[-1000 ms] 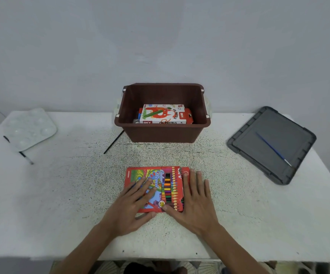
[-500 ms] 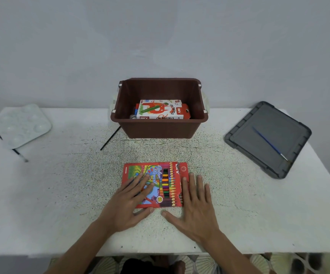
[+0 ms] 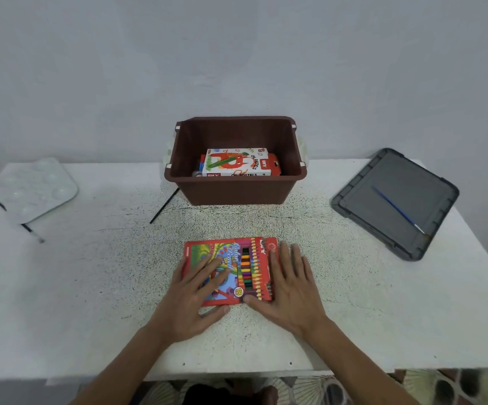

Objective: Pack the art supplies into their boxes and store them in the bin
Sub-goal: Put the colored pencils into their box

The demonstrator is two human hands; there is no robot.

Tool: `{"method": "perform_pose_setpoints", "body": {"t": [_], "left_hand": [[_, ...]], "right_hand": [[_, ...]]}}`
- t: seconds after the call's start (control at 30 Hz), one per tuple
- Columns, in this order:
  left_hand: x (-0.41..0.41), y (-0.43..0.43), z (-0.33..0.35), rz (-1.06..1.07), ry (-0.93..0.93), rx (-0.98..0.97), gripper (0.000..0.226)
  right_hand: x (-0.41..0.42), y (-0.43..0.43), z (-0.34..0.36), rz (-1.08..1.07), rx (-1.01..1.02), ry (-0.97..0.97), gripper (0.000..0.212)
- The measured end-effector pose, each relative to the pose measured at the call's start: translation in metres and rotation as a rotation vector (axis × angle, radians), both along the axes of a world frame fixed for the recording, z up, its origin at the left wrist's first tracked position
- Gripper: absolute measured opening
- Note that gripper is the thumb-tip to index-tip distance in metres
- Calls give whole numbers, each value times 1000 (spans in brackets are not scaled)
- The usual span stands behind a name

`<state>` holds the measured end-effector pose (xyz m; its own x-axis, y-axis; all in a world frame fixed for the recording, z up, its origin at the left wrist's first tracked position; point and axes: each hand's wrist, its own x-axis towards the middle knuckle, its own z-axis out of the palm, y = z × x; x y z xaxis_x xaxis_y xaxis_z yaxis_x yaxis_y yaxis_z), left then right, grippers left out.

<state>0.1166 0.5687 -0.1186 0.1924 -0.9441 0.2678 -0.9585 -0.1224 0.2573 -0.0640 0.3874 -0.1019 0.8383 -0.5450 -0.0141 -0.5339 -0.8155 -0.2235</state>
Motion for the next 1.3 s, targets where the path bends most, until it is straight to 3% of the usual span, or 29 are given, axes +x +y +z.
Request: {"method": "perform_pose_setpoints", "body": {"t": [0.27, 0.5, 0.67, 0.8, 0.93, 1.03, 1.13, 1.3], "left_hand": [[-1, 0, -2, 4, 6, 26, 68], [2, 0, -2, 6, 53, 44, 70], [2, 1, -3, 9, 48, 46, 71], [1, 1, -3, 8, 41, 28, 71], [0, -1, 0, 6, 37, -3, 67], [0, -1, -1, 2, 37, -8, 68], [1, -1, -2, 12, 45, -17, 67], [1, -1, -2, 22, 42, -9, 68]], "right_hand": [[12, 8, -2, -12, 95, 4, 118], [23, 20, 14, -245, 695, -501, 91], [29, 26, 30, -333, 925, -699, 55], [40, 38, 31, -289, 870, -595, 78], [49, 49, 18, -155, 499, -347, 91], [51, 55, 14, -101, 334, -247, 93], [50, 49, 16, -113, 408, -273, 89], [41, 26, 25, -309, 712, -532, 65]]}}
